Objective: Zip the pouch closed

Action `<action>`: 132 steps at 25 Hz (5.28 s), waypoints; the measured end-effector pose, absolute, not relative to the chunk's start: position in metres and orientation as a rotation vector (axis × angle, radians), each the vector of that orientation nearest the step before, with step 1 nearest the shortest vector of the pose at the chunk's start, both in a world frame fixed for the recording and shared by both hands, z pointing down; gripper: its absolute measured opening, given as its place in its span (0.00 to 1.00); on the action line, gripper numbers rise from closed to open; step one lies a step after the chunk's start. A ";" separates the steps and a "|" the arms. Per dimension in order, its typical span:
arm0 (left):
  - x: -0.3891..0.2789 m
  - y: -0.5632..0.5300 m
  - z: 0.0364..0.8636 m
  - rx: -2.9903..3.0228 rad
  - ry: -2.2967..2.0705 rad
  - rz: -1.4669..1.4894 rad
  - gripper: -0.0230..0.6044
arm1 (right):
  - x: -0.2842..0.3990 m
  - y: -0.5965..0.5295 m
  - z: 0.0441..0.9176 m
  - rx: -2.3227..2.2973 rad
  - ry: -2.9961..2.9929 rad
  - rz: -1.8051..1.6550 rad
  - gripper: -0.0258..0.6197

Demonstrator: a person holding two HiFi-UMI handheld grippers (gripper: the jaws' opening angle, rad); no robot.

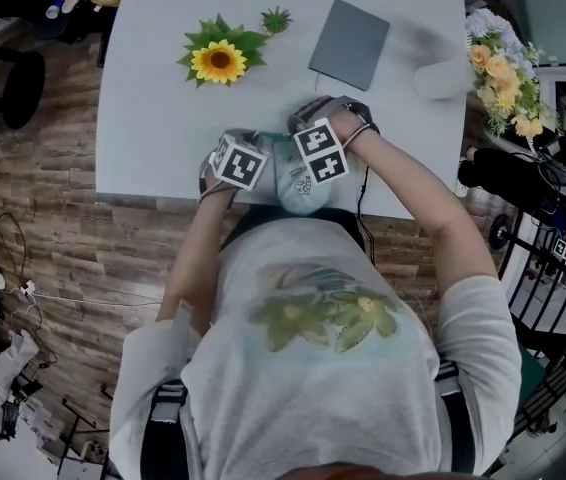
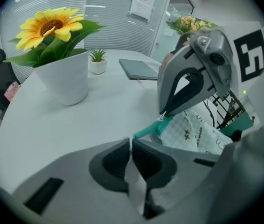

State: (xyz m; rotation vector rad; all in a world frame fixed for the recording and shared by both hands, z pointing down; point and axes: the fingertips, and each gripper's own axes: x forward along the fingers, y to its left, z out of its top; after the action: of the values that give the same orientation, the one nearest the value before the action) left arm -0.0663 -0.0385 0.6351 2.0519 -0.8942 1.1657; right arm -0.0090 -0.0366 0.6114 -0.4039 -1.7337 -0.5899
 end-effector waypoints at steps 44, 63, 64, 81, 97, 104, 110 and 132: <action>-0.067 -0.040 0.636 2.025 -0.910 1.205 0.07 | 0.021 -0.037 0.614 -0.297 -1.802 -0.528 0.06; -0.068 -0.039 0.638 1.970 -0.941 1.307 0.08 | 0.034 -0.033 0.616 -0.259 -1.815 -0.469 0.06; -0.068 -0.040 0.638 1.967 -0.943 1.313 0.08 | 0.034 -0.033 0.616 -0.259 -1.815 -0.462 0.06; -0.067 -0.040 0.639 1.913 -0.952 1.341 0.08 | 0.045 -0.033 0.610 -0.234 -1.853 -0.441 0.06; -0.068 -0.042 0.638 1.886 -0.993 1.325 0.08 | 0.071 -0.037 0.613 -0.209 -1.858 -0.422 0.06; -0.069 -0.042 0.638 1.887 -1.031 1.287 0.08 | 0.086 -0.034 0.618 -0.181 -1.857 -0.399 0.06; -0.069 -0.041 0.638 1.890 -1.073 1.260 0.08 | 0.089 -0.030 0.616 -0.124 -1.897 -0.353 0.06; -0.083 -0.046 0.562 1.869 -1.345 0.610 0.15 | 0.076 -0.035 0.559 0.430 -2.203 0.091 0.07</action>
State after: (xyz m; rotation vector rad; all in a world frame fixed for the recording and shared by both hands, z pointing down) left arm -0.0828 -0.0456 0.5621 1.8687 -1.3447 0.6098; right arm 0.0757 -0.0355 0.5590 0.4300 -2.2034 0.0914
